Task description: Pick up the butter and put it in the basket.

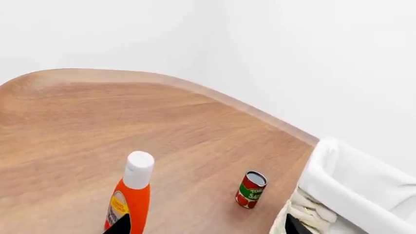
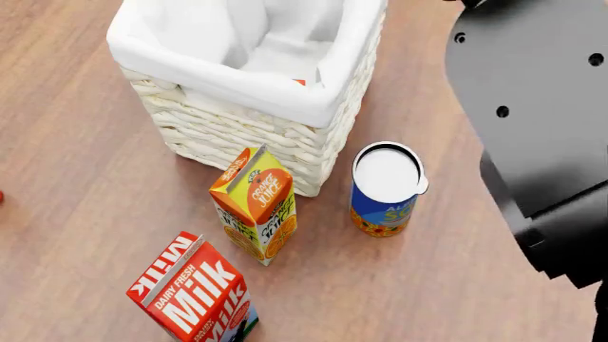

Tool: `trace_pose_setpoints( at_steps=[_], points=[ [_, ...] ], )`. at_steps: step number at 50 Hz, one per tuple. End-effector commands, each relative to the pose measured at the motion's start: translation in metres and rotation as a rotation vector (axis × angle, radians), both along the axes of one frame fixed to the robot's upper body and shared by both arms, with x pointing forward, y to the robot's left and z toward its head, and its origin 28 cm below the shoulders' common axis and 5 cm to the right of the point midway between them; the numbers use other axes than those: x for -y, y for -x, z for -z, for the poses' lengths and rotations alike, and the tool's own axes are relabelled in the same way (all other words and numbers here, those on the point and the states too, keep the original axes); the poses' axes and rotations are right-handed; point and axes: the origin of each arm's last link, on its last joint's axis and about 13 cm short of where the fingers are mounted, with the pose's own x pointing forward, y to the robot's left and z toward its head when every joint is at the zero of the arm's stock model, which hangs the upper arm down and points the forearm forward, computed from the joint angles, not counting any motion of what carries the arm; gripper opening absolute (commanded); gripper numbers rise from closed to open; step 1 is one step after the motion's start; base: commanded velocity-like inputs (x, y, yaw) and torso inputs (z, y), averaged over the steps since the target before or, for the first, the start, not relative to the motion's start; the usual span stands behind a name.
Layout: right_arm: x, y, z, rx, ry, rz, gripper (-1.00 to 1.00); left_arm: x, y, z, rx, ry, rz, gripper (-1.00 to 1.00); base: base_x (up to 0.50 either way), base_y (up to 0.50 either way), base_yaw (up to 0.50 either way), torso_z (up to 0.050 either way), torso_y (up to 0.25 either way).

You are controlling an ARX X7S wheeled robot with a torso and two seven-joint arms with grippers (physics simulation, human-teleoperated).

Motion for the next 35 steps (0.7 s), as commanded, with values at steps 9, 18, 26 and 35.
trace_pose_setpoints(
  at_steps=[9, 18, 26, 35],
  points=[
    [0.029, 0.056, 0.039, 0.034, -0.06, 0.114, 1.0, 0.0, 0.013, -0.009, 0.068, 0.007, 0.043, 1.0, 0.0, 0.0, 0.0, 0.0, 0.0],
    [0.035, 0.082, 0.065, 0.016, -0.093, 0.127, 1.0, -0.004, 0.018, -0.014, 0.133, 0.022, 0.055, 1.0, 0.0, 0.0, 0.0, 0.0, 0.0],
    [0.04, 0.104, 0.089, 0.006, -0.13, 0.142, 1.0, -0.006, 0.023, -0.021, 0.268, 0.029, 0.052, 1.0, 0.0, 0.0, 0.0, 0.0, 0.0],
    [0.038, 0.125, 0.103, 0.023, -0.139, 0.144, 1.0, -0.009, 0.032, -0.029, 0.39, 0.023, 0.013, 1.0, 0.0, 0.0, 0.0, 0.0, 0.0]
  ],
)
